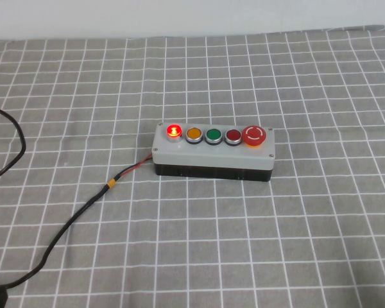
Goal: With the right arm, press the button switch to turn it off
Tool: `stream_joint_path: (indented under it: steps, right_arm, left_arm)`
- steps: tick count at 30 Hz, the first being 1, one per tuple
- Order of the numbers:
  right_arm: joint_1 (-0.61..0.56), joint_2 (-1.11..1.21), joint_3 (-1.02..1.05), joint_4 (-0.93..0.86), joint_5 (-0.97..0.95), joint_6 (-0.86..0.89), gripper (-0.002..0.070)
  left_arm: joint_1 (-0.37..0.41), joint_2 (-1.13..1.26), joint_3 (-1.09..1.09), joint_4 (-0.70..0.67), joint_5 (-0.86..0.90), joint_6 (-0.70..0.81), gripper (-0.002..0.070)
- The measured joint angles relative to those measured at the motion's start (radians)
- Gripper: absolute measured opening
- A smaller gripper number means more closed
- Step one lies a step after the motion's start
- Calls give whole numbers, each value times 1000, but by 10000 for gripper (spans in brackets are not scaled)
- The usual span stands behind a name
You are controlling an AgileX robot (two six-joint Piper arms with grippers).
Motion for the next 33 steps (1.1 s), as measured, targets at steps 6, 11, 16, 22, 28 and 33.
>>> stream_joint_path:
  steps: [6,11,16,22,28,33]
  right_arm:
    - [0,0,0,1,-320,0,-16]
    - [0,0,0,4,-696,0,-16]
    - [0,-6,-59,10,-911,53,-16]
    - [0,8,-399,-6,-429,153,-16]
    - [0,232,-731,1,46,158,-16]
    - [0,427,-834,1,132,156,-16]
  left_arm:
    - [0,0,0,0,0,0,-3]
    - [0,0,0,0,0,0,-3]
    - [0,0,0,0,0,0,-3]
    - [0,0,0,0,0,0,-3]
    - [0,0,0,0,0,0,-3]
    - [0,0,0,0,0,0,-3]
